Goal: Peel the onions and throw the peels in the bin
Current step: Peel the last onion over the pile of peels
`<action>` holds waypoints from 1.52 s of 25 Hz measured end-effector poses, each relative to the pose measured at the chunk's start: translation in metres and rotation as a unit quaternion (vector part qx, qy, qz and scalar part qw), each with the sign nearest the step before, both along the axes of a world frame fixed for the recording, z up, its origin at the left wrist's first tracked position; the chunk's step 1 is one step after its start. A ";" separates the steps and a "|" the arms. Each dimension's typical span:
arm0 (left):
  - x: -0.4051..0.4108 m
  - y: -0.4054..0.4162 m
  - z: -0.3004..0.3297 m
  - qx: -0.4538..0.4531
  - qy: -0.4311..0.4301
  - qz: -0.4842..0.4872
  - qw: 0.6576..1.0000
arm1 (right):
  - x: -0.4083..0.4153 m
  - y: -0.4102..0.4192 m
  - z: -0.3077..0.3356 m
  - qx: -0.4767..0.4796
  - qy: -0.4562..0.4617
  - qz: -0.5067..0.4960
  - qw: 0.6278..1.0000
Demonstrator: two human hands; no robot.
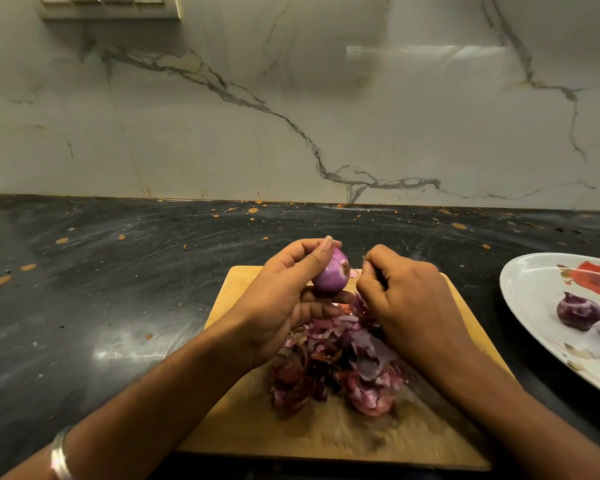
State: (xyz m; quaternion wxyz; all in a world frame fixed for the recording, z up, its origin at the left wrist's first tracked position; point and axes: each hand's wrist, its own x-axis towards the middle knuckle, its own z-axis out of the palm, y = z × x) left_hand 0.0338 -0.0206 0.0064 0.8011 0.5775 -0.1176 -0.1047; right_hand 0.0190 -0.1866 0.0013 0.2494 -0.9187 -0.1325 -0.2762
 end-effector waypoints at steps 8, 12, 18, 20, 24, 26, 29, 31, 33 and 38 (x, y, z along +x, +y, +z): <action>0.006 0.005 0.000 0.014 0.021 0.017 1.000 | -0.003 -0.005 -0.003 0.110 0.002 0.080 0.991; 0.003 0.003 -0.001 0.027 0.017 -0.005 0.999 | -0.004 -0.004 -0.002 0.128 -0.028 0.119 0.984; 0.002 0.004 -0.001 0.041 0.004 0.005 0.999 | -0.007 -0.002 -0.001 0.027 -0.079 0.123 0.989; 0.001 0.003 -0.003 0.055 -0.013 0.015 0.998 | -0.007 0.002 -0.004 -0.027 -0.080 0.090 0.992; -0.002 0.003 -0.003 0.048 -0.026 0.010 0.998 | -0.006 0.004 -0.004 0.053 -0.083 0.078 0.992; -0.001 0.003 -0.001 0.037 -0.026 0.005 0.999 | -0.003 0.002 -0.003 0.159 -0.059 0.080 0.982; 0.000 0.005 0.000 0.029 -0.032 -0.024 0.999 | 0.002 0.000 -0.003 0.185 -0.029 0.061 0.980; 0.001 0.006 -0.001 0.036 -0.032 -0.016 0.999 | 0.004 -0.002 -0.006 0.163 0.001 0.066 0.984; 0.002 0.006 -0.001 0.045 -0.024 0.006 0.999 | 0.002 -0.002 -0.007 0.154 0.030 0.085 0.984; 0.003 0.004 -0.006 0.047 -0.027 0.002 0.999 | 0.000 0.003 -0.006 0.139 0.070 0.129 0.979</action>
